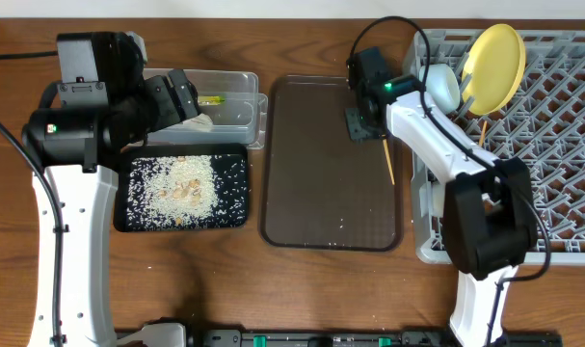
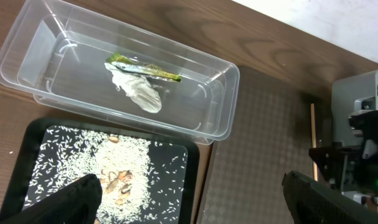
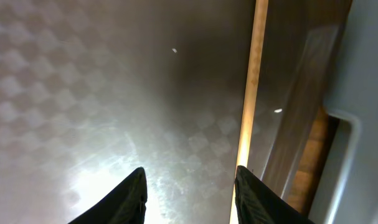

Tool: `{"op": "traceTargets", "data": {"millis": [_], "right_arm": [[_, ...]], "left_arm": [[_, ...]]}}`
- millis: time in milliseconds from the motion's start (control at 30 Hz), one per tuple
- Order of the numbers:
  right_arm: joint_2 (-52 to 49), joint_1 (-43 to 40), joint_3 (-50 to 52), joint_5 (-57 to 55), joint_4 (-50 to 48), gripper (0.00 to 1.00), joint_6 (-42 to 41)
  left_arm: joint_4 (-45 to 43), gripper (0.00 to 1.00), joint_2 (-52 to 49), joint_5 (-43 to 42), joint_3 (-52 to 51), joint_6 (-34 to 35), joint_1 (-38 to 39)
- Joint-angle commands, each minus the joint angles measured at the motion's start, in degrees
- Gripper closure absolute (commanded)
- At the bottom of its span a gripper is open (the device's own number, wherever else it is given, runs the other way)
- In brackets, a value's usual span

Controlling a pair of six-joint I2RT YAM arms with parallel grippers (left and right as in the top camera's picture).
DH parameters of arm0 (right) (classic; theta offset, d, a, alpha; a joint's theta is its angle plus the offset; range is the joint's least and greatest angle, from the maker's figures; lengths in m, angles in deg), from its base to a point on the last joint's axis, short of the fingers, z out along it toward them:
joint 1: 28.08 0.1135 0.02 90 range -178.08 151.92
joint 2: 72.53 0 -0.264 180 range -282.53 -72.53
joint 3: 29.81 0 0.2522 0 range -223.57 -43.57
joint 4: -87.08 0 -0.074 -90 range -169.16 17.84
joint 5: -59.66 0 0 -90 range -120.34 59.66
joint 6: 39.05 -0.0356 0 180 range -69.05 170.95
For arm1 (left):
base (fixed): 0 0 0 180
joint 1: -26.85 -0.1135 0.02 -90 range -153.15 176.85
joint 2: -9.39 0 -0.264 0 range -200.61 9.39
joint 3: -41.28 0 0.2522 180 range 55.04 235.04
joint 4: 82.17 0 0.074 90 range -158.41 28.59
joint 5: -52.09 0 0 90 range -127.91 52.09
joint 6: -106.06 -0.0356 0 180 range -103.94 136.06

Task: Sort waste into correct bins and load items into the dishwasher rack
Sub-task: 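Return the right gripper to the tray and grasp the second chopstick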

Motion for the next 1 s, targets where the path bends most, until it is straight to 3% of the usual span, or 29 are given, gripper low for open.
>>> {"op": "traceTargets", "data": {"millis": [0,733,967], "right_arm": [[-2.4,0.0,-0.2,-3.2,0.8,0.57,-1.0],[-5.1,-1.6,1.0,-7.0,2.2,0.59,-5.5],[-5.1,-2.1,3.1,-0.1,1.9,0.71,-5.5]], "left_arm": [[0.1,0.04,-0.1,0.5,0.7,-0.5,-0.2],[0.1,0.04,-0.1,0.5,0.7,-0.5,-0.2],[0.1,0.04,-0.1,0.5,0.7,-0.5,-0.2]]}}
